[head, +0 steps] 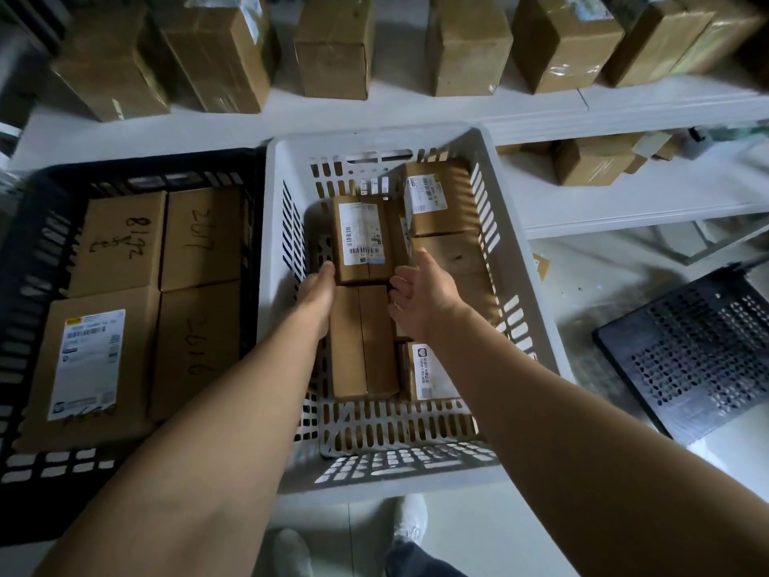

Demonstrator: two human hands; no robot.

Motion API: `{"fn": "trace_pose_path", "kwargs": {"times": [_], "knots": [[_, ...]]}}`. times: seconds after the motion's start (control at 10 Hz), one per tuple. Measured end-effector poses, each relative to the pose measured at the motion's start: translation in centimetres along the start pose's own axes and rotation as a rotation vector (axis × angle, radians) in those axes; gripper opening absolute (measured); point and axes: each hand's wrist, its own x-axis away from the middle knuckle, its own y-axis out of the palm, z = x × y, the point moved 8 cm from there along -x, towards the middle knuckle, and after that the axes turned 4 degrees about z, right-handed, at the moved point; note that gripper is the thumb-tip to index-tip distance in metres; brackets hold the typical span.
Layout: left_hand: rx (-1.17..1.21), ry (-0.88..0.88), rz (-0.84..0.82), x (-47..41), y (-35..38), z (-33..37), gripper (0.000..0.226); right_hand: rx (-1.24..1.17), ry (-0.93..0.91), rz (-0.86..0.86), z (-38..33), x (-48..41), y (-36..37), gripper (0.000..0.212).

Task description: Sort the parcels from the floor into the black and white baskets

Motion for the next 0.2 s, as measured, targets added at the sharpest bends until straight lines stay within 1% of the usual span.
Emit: {"fn": "trace_pose_path", "kwargs": {"times": [0.1,0.2], "knots": [[-0.015,0.037,0.045,-0.5,0.1,1.1,0.049,0.005,-0.046,-0.006,-0.6,-1.1,0.3,0.058],[0.024,0.143,0.077,0.1,0.5,3.2,0.039,0.044,-0.164,0.006,-2.1,-1.6,0.3,0.044]]}}
